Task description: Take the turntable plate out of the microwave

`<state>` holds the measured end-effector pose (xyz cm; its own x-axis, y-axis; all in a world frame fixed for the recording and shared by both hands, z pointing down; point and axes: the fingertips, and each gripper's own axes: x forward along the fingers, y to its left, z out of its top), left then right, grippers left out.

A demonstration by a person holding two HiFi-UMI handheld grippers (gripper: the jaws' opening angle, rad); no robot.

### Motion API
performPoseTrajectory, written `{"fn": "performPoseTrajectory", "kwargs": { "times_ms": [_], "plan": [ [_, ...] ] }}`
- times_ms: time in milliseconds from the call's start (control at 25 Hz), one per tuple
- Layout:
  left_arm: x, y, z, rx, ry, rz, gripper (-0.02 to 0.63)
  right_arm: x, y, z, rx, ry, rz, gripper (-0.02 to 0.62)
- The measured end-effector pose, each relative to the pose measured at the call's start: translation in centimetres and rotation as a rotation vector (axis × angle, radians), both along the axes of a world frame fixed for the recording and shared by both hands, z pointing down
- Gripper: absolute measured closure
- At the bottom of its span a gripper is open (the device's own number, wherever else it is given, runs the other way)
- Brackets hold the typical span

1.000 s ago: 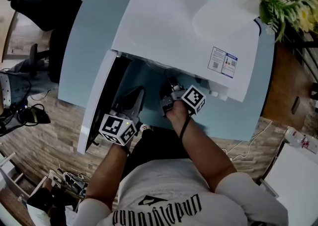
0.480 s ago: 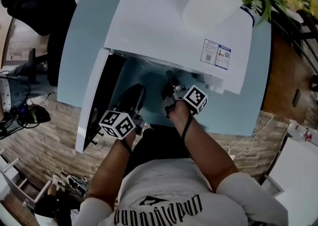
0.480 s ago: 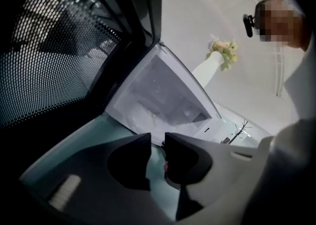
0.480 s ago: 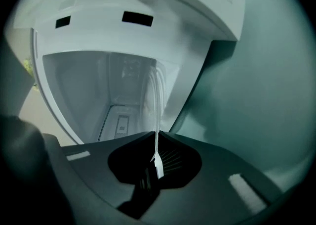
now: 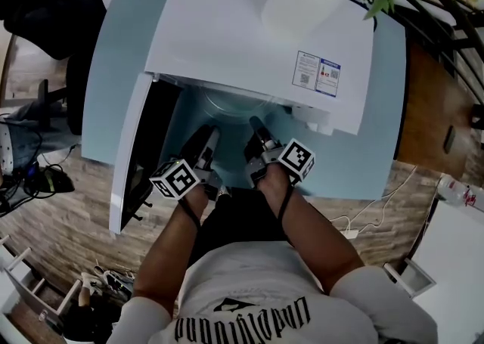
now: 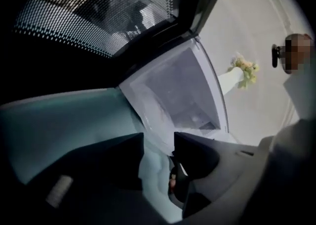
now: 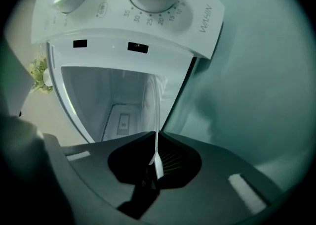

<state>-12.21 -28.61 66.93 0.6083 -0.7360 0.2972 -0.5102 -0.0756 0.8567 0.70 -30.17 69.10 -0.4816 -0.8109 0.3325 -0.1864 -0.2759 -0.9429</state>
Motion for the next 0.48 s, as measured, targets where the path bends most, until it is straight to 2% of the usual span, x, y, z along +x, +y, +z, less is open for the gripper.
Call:
{"fn": "performPoseTrajectory", "kwargs": {
  "times_ms": [200, 480],
  "plan": [
    [0.6, -0.3, 1.7, -0.085, 0.144, -0.068, 0.350, 0.6, 1.4, 0.1, -0.009, -0.006, -0.008, 0.575],
    [1.4, -2.0, 3.0, -0.109, 0.275, -0.101, 0.347, 1.2, 3.0, 0.1, -0.031, -0.002, -0.038, 0.577]
  ]
}}
